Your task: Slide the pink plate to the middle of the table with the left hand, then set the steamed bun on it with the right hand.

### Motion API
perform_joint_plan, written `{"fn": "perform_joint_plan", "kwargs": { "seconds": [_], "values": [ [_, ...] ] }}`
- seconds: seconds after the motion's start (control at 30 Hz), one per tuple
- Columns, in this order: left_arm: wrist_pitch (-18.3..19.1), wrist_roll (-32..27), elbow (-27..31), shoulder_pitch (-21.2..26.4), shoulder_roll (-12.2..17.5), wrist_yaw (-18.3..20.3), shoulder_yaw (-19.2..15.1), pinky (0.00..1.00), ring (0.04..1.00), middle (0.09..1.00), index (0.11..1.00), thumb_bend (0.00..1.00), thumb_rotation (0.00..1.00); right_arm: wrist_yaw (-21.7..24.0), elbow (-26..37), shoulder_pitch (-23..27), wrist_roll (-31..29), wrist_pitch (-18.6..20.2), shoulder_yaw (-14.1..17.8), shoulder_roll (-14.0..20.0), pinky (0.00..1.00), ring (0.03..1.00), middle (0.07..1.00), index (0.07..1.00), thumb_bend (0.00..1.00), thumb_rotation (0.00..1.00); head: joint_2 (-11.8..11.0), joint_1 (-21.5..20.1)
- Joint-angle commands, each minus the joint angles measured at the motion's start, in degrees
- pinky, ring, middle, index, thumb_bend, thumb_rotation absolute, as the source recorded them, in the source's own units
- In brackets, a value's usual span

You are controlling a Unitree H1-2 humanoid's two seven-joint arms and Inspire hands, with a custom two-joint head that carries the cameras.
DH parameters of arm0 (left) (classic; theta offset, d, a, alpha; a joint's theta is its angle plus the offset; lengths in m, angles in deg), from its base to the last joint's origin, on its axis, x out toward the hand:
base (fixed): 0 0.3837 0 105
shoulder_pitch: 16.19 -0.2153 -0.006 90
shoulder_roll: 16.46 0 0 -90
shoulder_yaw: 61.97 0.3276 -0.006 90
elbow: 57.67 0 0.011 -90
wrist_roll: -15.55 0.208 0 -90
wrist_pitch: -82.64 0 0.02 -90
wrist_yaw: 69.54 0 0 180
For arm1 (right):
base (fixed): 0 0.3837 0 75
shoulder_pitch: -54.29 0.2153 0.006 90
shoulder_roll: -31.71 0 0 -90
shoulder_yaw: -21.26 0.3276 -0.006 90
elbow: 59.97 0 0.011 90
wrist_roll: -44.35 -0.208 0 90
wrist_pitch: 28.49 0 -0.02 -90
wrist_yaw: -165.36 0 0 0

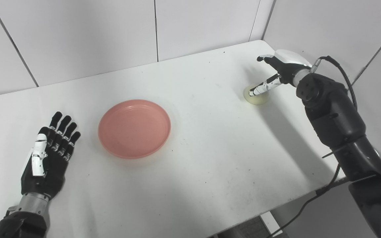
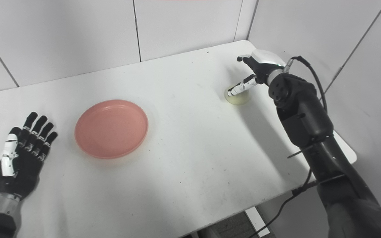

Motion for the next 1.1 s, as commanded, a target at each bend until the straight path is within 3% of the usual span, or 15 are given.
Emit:
{"fn": "perform_joint_plan", "kwargs": {
  "seconds": [0.0,0.37,0.73,1.07],
  "values": [
    [3.0,1.0,-1.9,-2.5,1.0,-1.1,0.0,1.00,1.000,1.000,1.000,0.35,1.00,-2.1,0.1,2.3,0.7,0.0,0.0,2.1,0.76,0.898,0.934,0.881,0.99,0.38,0.0,0.1],
    [2.7,0.8,-2.4,-2.5,1.4,-0.8,-0.1,1.00,1.000,1.000,1.000,0.36,1.00,-7.1,-5.1,2.4,-3.3,-0.8,-2.6,2.2,0.76,0.879,0.917,0.865,0.98,0.36,0.5,-0.1],
    [2.8,0.7,-2.1,-2.6,1.6,-0.7,-0.1,1.00,1.000,1.000,1.000,0.37,1.00,-5.4,-7.6,3.9,-1.3,0.0,-4.4,1.0,0.81,0.911,0.937,0.879,0.95,0.34,0.9,-0.1],
    [2.8,0.5,-1.8,-2.7,1.7,-0.6,-0.3,1.00,1.000,1.000,1.000,0.37,1.00,-5.2,-8.2,4.4,-0.4,0.0,-6.1,0.6,0.75,0.855,0.894,0.856,0.91,0.29,1.2,-0.1]
  ]
}}
